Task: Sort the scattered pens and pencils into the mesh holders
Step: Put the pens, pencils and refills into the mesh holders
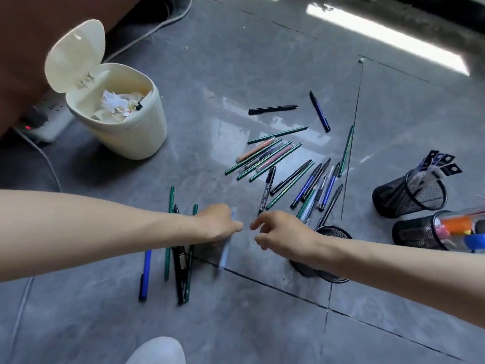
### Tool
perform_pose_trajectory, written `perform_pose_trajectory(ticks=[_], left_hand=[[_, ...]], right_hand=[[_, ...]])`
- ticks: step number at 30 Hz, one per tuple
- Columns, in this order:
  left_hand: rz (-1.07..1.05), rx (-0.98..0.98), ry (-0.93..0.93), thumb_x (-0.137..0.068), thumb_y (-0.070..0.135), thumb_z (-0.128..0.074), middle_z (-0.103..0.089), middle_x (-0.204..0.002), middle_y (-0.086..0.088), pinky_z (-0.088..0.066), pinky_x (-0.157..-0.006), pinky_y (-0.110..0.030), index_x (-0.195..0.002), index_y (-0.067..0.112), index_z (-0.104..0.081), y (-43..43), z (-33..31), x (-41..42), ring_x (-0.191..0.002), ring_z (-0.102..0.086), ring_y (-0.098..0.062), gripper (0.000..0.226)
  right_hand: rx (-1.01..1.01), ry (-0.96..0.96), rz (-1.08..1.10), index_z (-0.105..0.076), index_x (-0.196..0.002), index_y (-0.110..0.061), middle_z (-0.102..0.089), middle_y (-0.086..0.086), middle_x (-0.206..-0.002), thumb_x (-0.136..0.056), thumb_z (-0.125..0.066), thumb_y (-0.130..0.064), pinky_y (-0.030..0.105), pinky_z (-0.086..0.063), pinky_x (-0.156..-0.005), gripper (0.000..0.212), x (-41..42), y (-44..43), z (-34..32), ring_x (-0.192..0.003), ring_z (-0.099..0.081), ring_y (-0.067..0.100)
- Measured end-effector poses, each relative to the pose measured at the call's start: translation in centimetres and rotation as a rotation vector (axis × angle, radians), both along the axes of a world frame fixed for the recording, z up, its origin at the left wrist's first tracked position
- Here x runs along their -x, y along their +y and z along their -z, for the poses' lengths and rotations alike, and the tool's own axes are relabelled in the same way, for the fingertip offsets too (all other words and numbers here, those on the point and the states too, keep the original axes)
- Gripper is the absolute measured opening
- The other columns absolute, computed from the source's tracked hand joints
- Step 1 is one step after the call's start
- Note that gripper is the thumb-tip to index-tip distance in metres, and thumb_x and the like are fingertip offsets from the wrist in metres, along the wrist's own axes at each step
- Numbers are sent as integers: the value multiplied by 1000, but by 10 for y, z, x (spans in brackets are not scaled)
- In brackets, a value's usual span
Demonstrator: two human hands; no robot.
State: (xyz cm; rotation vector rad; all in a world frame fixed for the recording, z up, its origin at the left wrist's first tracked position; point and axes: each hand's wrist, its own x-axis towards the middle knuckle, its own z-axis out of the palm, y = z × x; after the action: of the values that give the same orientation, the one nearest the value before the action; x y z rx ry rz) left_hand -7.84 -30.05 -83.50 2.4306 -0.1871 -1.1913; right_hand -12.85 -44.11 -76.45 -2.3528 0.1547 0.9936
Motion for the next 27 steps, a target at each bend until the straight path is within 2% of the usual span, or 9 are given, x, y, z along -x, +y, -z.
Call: perform_pose_trajectory(ticks=[3, 5, 9, 11, 14, 17, 19, 24, 27], left_hand=[[-219, 319, 211, -85, 17, -48, -52, -42, -2, -32, -37, -13, -69, 10, -49, -2, -13, -6, -32, -48, -14, 18], [-213, 452, 294, -85, 15, -52, -58, -50, -4, -39, -42, -19, -77, 8, -55, 1, -21, -10, -41, -55, -16, 10], [-177, 503, 288, -90, 39, -57, -65, -65, -3, -40, -48, -22, -78, 11, -66, 11, -25, -18, -51, -54, -12, 31], [-163, 413, 177, -90, 49, -53, -64, -62, 0, -38, -46, -19, -75, 12, -67, 21, -24, -23, -46, -51, -8, 42], [-37, 121, -86, -93, 41, -51, -59, -52, 2, -33, -38, -15, -63, 13, -56, 42, -19, -30, -30, -46, -3, 41], [4, -152, -63, -88, 25, -53, -57, -41, 2, -28, -30, -9, -61, 12, -54, 73, -17, -28, -25, -45, -7, 30], [13, -271, -53, -85, 22, -54, -57, -38, 2, -27, -28, -8, -60, 11, -57, 95, -18, -21, -24, -45, -7, 28], [21, -319, -39, -88, 26, -55, -57, -39, 2, -28, -29, -10, -57, 11, -58, 123, -10, -11, -25, -47, -7, 35], [120, -437, -44, -87, 42, -55, -61, -42, 4, -37, -45, -16, -48, 12, -58, 122, -12, -13, -31, -53, -5, 50]], right_hand=[[-349, 239, 399, -40, -135, -12, -63, 11, -107, -87, -63, -9, 29, -51, -77, 53, -7, 8, 9, -88, -63, 21], [-554, 356, 487, -50, -119, -8, -64, 8, -89, -89, -56, 2, 28, -51, -73, 32, -12, 15, 11, -78, -62, 20], [-519, 324, 576, -52, -82, -2, -52, 15, -72, -91, -37, 11, 27, -41, -52, 22, -17, 24, 21, -54, -47, 18], [-417, 299, 607, -53, -85, -3, -51, 16, -68, -91, -37, 7, 29, -27, -48, 20, -16, 28, 25, -50, -37, 18], [-349, 322, 635, -58, -83, -3, -49, 12, -60, -90, -51, -4, 27, -20, -48, 9, -12, 30, 30, -47, -30, 17], [-329, 342, 625, -62, -83, 0, -45, 7, -48, -89, -63, -19, 17, -20, -38, 19, -7, 26, 33, -34, -27, 14], [-352, 378, 646, -63, -88, -1, -43, 4, -40, -95, -54, -24, 13, -19, -34, 26, -3, 29, 35, -28, -23, 11], [-454, 388, 722, -57, -99, 0, -49, 13, -53, -99, -38, -10, 21, -25, -37, 21, -1, 43, 43, -38, -28, 14], [-426, 395, 678, -60, -94, -1, -52, 13, -57, -96, -42, -6, 24, -27, -43, 19, 3, 41, 50, -45, -31, 16]])
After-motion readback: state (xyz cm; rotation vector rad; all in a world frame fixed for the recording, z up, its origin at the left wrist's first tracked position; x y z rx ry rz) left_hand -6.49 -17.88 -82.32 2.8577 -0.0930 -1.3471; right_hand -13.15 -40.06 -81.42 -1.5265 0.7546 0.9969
